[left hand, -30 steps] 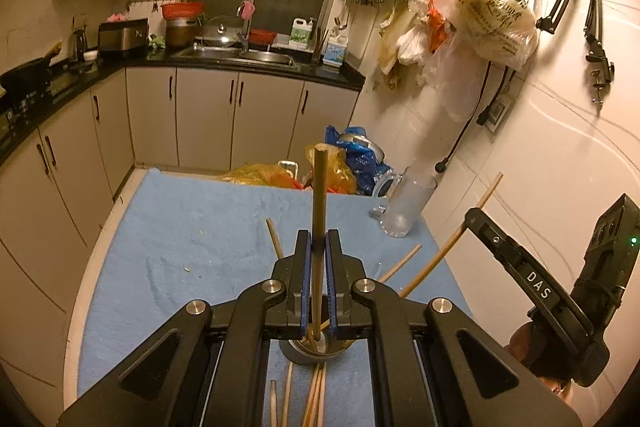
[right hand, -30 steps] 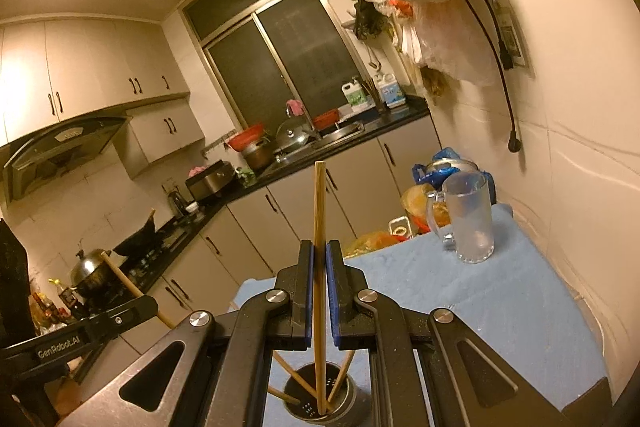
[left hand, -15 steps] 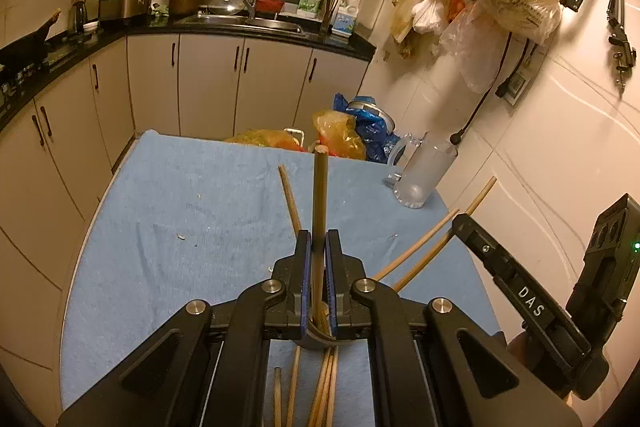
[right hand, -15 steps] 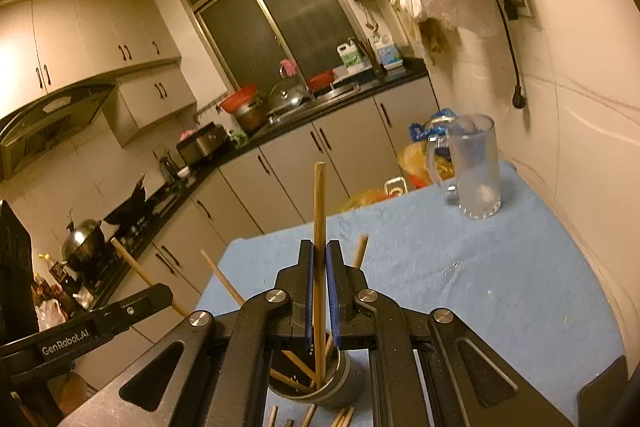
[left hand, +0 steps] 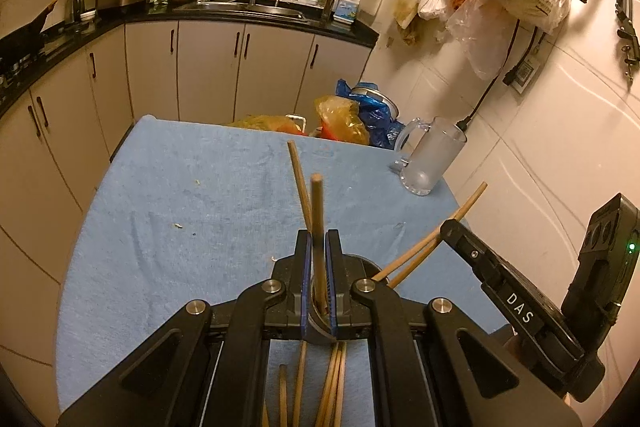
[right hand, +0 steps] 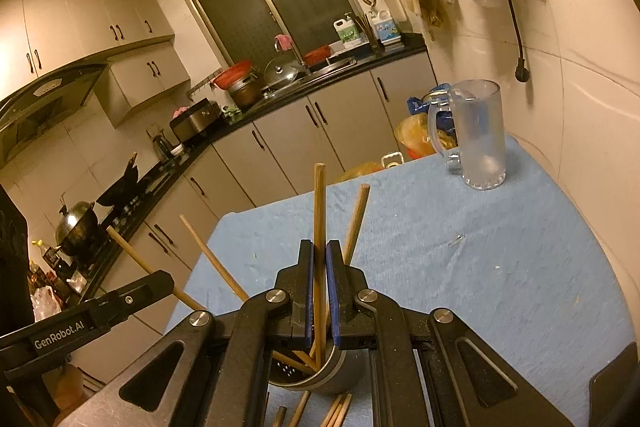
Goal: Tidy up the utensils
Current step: 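Open both tools to drop the chopsticks into the grey cup, then move both open tools back to the remaining chopsticks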
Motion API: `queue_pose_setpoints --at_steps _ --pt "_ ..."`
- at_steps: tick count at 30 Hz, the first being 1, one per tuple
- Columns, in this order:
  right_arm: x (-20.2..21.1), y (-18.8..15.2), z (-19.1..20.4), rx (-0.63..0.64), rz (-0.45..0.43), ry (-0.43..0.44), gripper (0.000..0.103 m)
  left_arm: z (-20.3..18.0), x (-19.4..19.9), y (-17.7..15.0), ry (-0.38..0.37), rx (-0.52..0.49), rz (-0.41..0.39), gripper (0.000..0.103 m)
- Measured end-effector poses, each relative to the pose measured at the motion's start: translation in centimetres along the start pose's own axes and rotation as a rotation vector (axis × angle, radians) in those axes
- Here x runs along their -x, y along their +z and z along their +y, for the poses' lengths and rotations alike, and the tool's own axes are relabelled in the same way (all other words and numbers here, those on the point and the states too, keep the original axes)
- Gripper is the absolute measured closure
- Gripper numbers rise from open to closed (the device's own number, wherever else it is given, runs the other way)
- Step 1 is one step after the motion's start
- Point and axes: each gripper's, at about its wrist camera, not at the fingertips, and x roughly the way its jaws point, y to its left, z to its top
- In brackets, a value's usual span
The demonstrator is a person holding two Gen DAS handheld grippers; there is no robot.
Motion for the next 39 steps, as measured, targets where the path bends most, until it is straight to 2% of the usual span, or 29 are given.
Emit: queue_pose_setpoints --at_steps 6,9,11,16,19,25,29,33,36,39 --pt "-0.3 0.1 0.1 -0.011 0.016 0.021 0.095 0.2 0.2 0.0 -0.001 0.014 -0.006 0.096" --pt "0.4 0.2 -0.2 -0.014 -0.002 0.026 0.095 0.4 0.7 -0.2 -0.006 0.017 -0.014 0.094" --pt "1.1 0.2 -0.4 -0.014 -0.016 0.028 0.094 0.5 1.3 -0.4 -0.006 0.022 -0.025 0.087" --pt "3.5 -0.5 -1.0 -0.037 -0.033 0.046 0.091 1.2 3.2 -1.5 -0.007 0.028 -0.061 0.084" --pt "4.8 -1.7 -1.5 -0.044 -0.034 0.052 0.086 1.8 4.4 -2.9 0.0 0.031 -0.076 0.077" --pt "6.6 -6.6 -1.6 -0.018 -0.005 0.022 0.086 3.0 5.8 -8.1 0.068 0.009 -0.104 0.074" --pt "6.5 -10.3 -1.5 0.005 0.055 0.015 0.085 3.7 5.6 -12.6 0.096 -0.006 -0.088 0.071" --pt "5.4 -13.9 -1.9 0.014 0.124 0.003 0.085 4.9 4.1 -16.6 0.09 -0.004 -0.022 0.071" --pt "4.2 -15.7 -2.5 0.003 0.177 -0.01 0.085 5.6 2.7 -18.6 0.092 0.006 0.048 0.071" --pt "3.6 -17.0 -2.6 0.017 0.197 -0.025 0.085 5.8 2.0 -20.0 0.081 0.008 0.086 0.071"
